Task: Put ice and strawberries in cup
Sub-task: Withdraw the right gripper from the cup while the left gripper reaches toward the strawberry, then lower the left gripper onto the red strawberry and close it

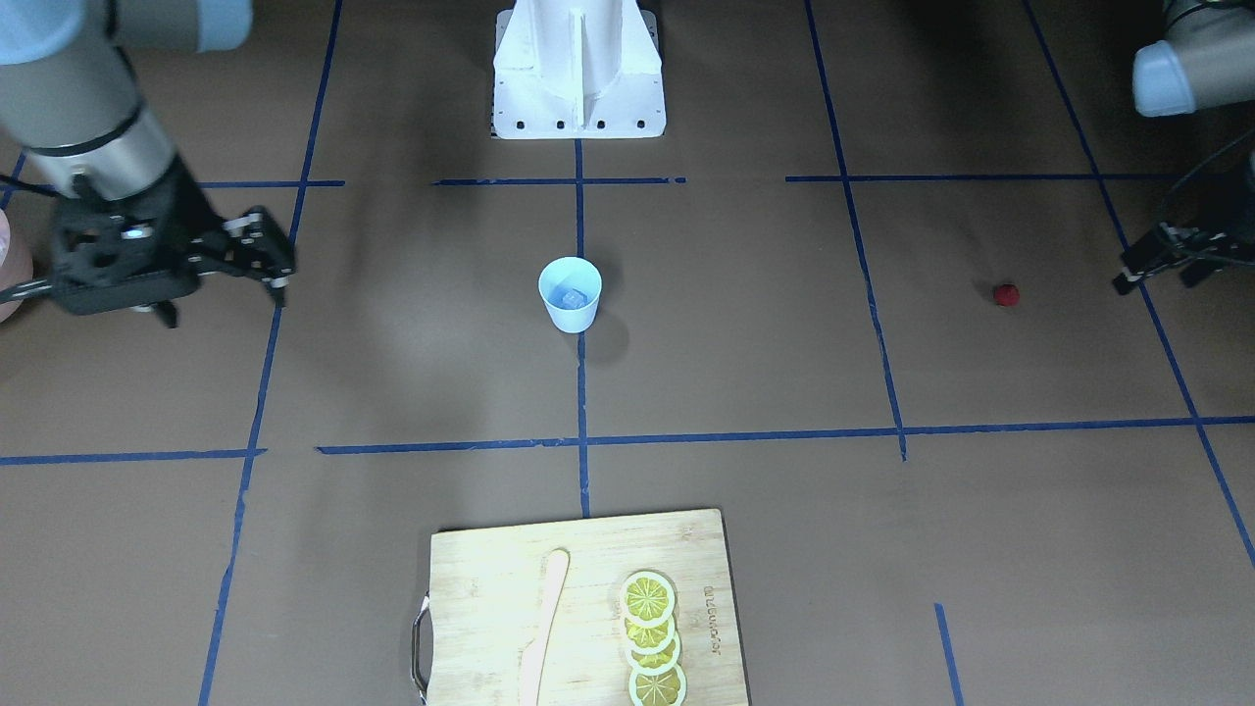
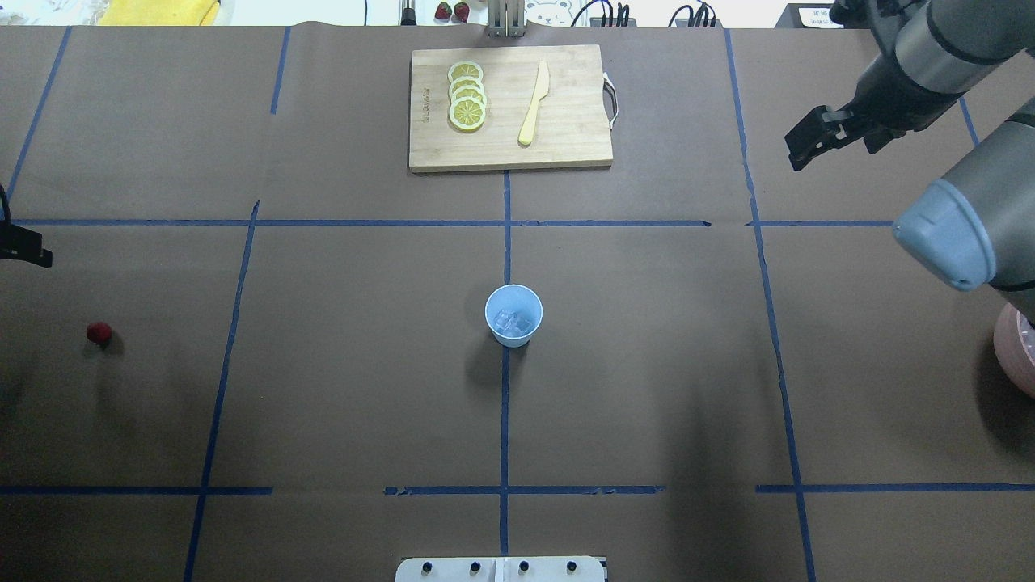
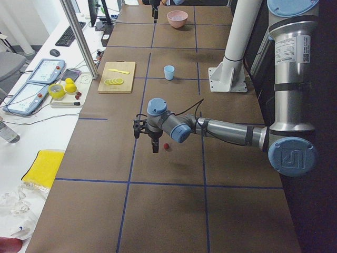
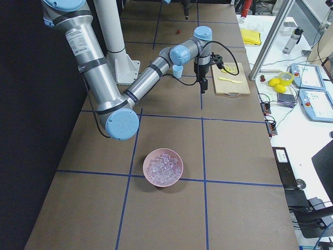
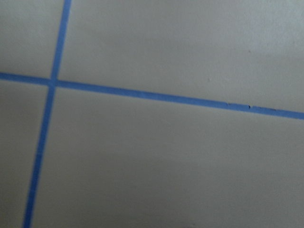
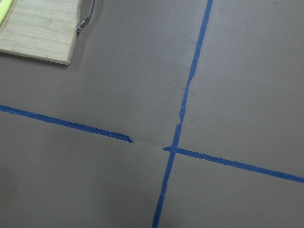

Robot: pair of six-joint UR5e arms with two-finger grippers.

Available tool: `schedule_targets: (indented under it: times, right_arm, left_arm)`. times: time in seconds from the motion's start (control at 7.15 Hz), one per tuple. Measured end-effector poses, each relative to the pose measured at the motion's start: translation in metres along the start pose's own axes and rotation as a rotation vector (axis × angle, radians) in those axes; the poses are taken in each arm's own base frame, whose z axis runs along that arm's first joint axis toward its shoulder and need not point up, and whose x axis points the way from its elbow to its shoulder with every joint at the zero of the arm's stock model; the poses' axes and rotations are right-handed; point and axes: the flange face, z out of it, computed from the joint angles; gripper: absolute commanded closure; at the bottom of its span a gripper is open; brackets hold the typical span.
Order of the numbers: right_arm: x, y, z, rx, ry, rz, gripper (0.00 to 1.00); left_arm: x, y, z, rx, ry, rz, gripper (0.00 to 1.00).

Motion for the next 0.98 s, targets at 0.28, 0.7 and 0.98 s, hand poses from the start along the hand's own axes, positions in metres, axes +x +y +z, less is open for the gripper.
schedule_targets:
  times: [0.28,0.7,0.98]
  right_arm:
    - [0.034,0.004,0.0,-0.01,0.011,0.001,0.01]
    - [0.042,0.005,0.001,-0.015,0.012,0.007,0.01]
    - [0.043,0.005,0.001,-0.015,0.013,0.009,0.01]
  left_arm:
    - [0.036,0.03,0.039,0.027,0.002,-0.011,0.0]
    - [0.05,0.053,0.07,0.05,-0.016,0.004,0.0]
    - [0.038,0.06,0.079,0.051,-0.011,0.014,0.0]
